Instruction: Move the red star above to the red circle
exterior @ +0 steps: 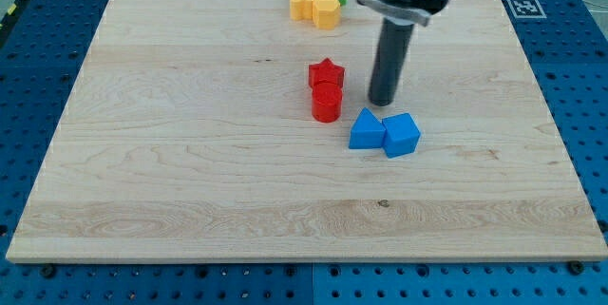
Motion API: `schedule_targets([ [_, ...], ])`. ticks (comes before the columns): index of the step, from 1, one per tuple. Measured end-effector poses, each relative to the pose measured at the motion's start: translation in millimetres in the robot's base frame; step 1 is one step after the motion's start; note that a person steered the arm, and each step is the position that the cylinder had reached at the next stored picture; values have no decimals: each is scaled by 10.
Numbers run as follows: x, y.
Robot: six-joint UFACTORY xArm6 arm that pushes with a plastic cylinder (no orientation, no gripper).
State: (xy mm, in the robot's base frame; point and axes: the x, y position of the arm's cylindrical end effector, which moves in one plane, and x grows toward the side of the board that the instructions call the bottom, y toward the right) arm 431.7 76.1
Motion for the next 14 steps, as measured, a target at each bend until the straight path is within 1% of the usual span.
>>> schedule_targets([
  [2, 334, -984],
  [3, 242, -725],
  [4, -53, -275],
  [5, -437, 3],
  [6, -630, -37],
  [7, -635, -362],
  [8, -556, -818],
  [9, -623, -867],
  [10, -693, -262],
  [11, -466, 41],
  [12, -191, -221],
  [13, -160, -716],
  [14, -166, -1090],
])
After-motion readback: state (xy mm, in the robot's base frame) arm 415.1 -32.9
